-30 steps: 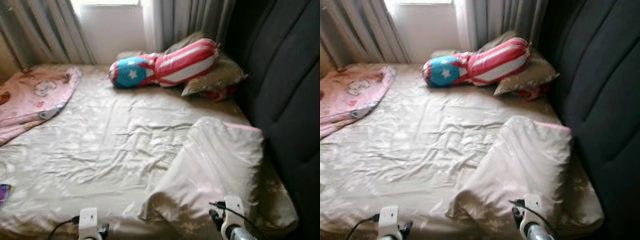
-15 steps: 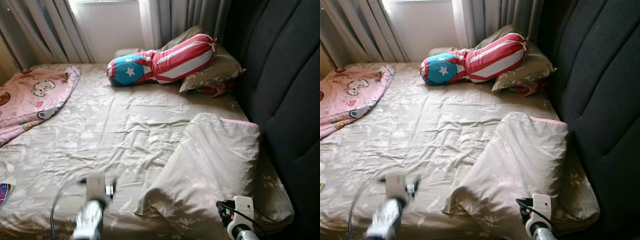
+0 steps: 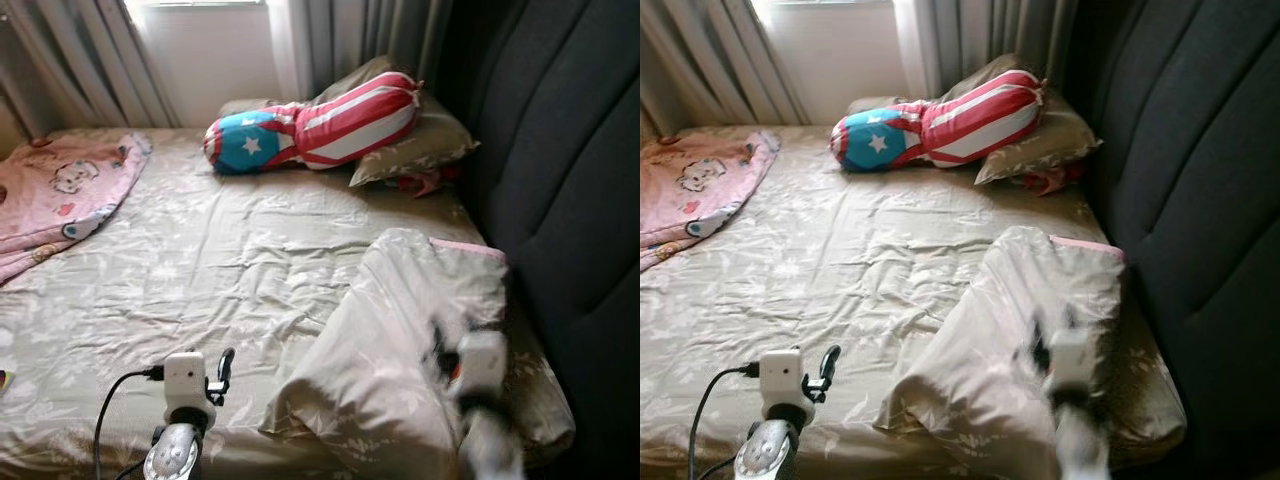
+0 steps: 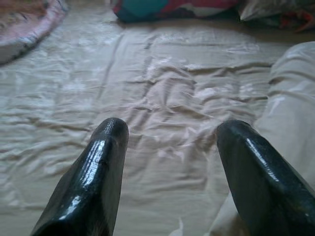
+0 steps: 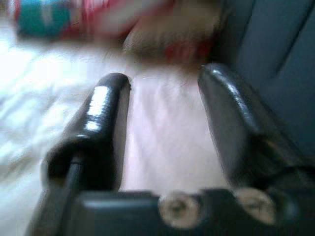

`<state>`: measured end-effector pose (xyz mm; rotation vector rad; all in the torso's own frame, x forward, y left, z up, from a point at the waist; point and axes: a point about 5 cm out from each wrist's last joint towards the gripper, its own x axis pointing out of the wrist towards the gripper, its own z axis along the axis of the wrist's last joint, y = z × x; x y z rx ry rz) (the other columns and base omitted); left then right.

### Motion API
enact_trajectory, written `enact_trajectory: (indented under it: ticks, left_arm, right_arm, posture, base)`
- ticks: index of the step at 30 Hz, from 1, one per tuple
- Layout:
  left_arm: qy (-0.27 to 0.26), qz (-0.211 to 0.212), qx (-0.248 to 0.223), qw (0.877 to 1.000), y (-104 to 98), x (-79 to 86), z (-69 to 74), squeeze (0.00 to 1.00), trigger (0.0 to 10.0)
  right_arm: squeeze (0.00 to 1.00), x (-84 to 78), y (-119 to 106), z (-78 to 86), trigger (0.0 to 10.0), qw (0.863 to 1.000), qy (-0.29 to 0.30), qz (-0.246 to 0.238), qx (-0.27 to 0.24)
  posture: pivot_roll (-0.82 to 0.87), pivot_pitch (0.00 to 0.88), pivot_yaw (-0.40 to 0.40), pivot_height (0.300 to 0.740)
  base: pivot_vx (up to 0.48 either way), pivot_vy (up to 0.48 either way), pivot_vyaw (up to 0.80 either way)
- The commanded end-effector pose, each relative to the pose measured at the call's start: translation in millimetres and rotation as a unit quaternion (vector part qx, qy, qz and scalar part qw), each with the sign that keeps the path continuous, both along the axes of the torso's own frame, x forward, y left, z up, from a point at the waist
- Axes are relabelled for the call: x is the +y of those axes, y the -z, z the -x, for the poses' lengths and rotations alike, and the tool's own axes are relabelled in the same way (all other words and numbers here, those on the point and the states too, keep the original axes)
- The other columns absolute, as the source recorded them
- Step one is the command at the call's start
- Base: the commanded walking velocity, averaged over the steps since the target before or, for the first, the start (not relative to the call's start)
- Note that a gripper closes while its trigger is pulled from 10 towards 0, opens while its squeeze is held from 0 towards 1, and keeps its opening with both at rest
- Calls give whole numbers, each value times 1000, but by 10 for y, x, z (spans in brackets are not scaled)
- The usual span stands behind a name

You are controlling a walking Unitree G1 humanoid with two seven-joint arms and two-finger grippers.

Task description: Clean up the room

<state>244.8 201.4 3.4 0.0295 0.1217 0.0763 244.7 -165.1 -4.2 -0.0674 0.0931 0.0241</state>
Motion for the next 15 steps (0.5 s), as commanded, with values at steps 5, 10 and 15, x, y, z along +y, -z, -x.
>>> enact_trajectory:
  ticks: [5,10,15]
  left_arm:
    - [9,-2,-25,1000,-63,-17,70,0,10000]
    - [23,-5,-23,999,-86,-42,62,0,10000]
    - [26,-4,-29,999,-162,-40,-26,0,10000]
  right_arm:
    - [0,-209,-167,-163,10000,999,23,-22,-19]
    - [0,-327,-90,-90,10000,997,65,-47,9]
    - [0,-380,-108,-102,10000,995,77,-54,15]
  posture:
    - [-89,0,-15,740]
    - [-110,6,-11,740]
    - [-120,50,-15,740]
  base:
    - [0,0,0]
    - [0,0,0]
    - [0,0,0]
